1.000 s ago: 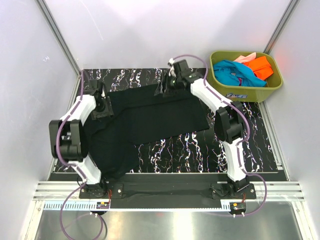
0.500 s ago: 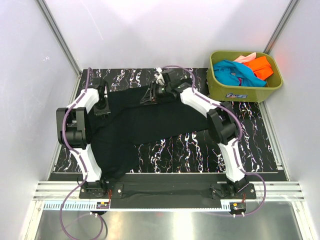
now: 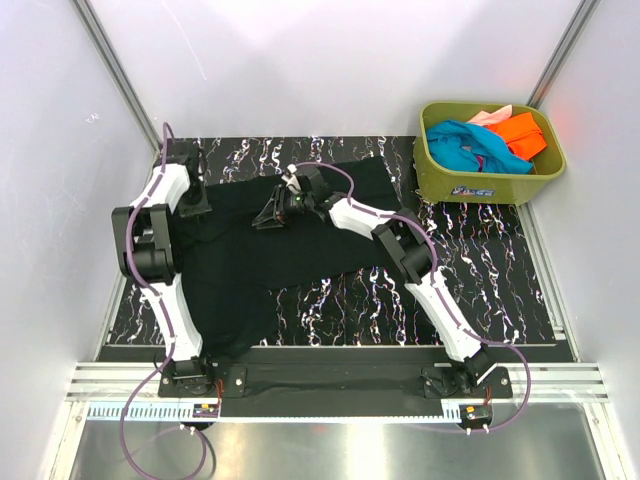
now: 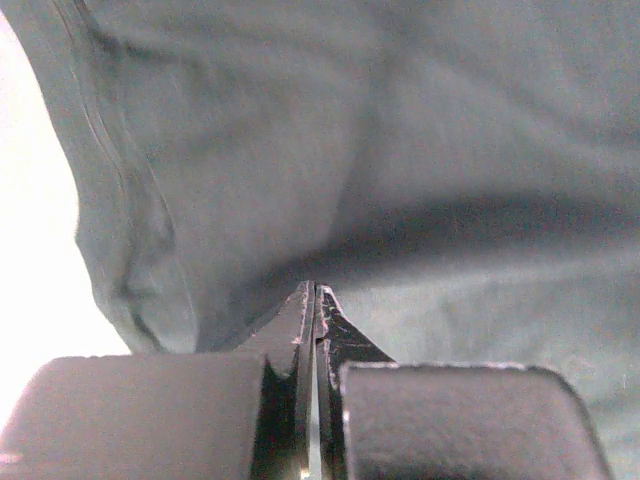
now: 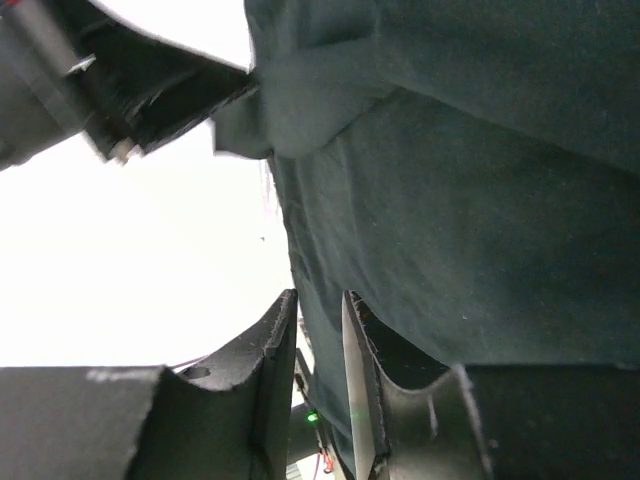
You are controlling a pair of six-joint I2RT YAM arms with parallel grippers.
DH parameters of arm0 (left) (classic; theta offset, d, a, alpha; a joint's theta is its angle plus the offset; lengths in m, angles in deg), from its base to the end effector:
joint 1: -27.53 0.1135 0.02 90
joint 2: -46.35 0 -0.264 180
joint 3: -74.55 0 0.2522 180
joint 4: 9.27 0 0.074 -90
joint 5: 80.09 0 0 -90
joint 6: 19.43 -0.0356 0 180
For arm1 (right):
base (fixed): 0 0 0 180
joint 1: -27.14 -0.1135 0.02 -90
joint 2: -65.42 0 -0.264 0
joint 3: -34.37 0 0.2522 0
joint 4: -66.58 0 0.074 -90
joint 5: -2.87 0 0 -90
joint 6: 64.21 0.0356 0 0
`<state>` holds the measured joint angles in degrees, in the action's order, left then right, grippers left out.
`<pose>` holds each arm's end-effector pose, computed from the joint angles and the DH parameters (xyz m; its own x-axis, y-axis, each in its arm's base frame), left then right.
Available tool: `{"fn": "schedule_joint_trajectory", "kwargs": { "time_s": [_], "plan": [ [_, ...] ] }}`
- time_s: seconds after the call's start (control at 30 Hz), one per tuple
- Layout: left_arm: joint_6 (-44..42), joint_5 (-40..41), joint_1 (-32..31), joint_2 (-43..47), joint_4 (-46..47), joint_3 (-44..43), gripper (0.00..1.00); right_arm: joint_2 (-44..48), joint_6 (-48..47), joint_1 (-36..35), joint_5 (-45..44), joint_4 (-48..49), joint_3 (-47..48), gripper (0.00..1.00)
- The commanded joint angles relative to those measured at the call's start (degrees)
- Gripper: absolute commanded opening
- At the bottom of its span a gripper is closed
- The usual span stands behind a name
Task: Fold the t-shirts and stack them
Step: Fold the tshirt
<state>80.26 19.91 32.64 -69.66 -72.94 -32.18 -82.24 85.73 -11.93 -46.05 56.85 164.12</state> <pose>0.4144 0.0433 0.2058 -0.9154 -0.2483 -0.3170 -0.2967 0.9481 0.1143 0.4296 0.3789 0.1304 -0.9828 0.0425 -0.1799 -0.1526 0.3624 0.9194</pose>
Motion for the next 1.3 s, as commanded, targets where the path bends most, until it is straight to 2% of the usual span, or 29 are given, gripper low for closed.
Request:
{"fn": "schedule_joint_trajectory", "kwargs": {
  "time_s": [0.0, 0.1, 0.2, 0.3, 0.33, 0.4, 0.5, 0.53, 0.57, 0.63, 0.8, 1.03, 1.27],
  "plan": [
    [0.15, 2.04, 2.97, -4.13, 0.25, -4.85, 0.0, 1.58, 2.9, 0.13, 1.2, 5.02, 3.55, 0.32],
    [0.68, 1.69, 4.21, -6.6, 0.78, -9.06, 0.0, 2.54, 2.02, 0.05, 1.37, 4.49, 2.15, 0.31],
    [1.47, 1.17, 4.21, -7.4, -0.8, -13.29, 0.12, 4.3, -0.78, 0.05, 1.2, 2.57, 0.12, 0.31],
    [3.13, 0.55, 3.69, -1.7, 0.86, -9.53, 0.44, 5.7, -3.6, 0.13, 0.84, 0.01, -1.19, 0.31],
    [3.57, 0.29, 3.6, 2.58, 2.26, -7.68, 0.55, 6.15, -4.13, 0.13, 0.93, -0.42, -1.63, 0.31],
    [3.67, -1.2, 3.07, 8.57, 3.41, -2.41, 0.61, 7.46, -5.45, 0.13, 0.76, -1.13, -2.78, 0.31],
    [2.96, -3.31, 2.63, 12.81, 3.68, 4.27, 0.52, 9.92, -6.24, 0.13, 0.67, -0.61, -5.5, 0.3],
    [2.96, -3.84, 2.72, 14.74, 3.59, 5.77, 0.42, 10.54, -6.42, 0.22, 0.67, -0.08, -7.16, 0.3],
    [2.96, -4.37, 2.63, 15.45, 3.68, 9.0, 0.38, 11.76, -6.33, 0.22, 0.67, 0.27, -8.13, 0.31],
    [3.23, -5.86, 2.63, 16.34, 3.94, 11.48, 0.34, 13.09, -6.24, 0.4, 0.49, 1.85, -11.2, 0.3],
    [4.8, -8.32, 2.63, 16.08, 6.22, 15.62, 0.49, 17.13, -5.19, 1.54, 0.58, 5.19, -17.54, 0.3],
    [6.21, -9.47, 2.98, 10.1, 6.14, 11.85, 0.52, 20.47, -5.19, 3.74, 0.58, 7.57, -24.92, 0.3],
    [7.97, -12.28, 4.56, 4.83, 6.4, 8.77, 0.51, 21.88, -5.36, 5.41, 0.75, 8.45, -28.09, 0.29]
  ]
}}
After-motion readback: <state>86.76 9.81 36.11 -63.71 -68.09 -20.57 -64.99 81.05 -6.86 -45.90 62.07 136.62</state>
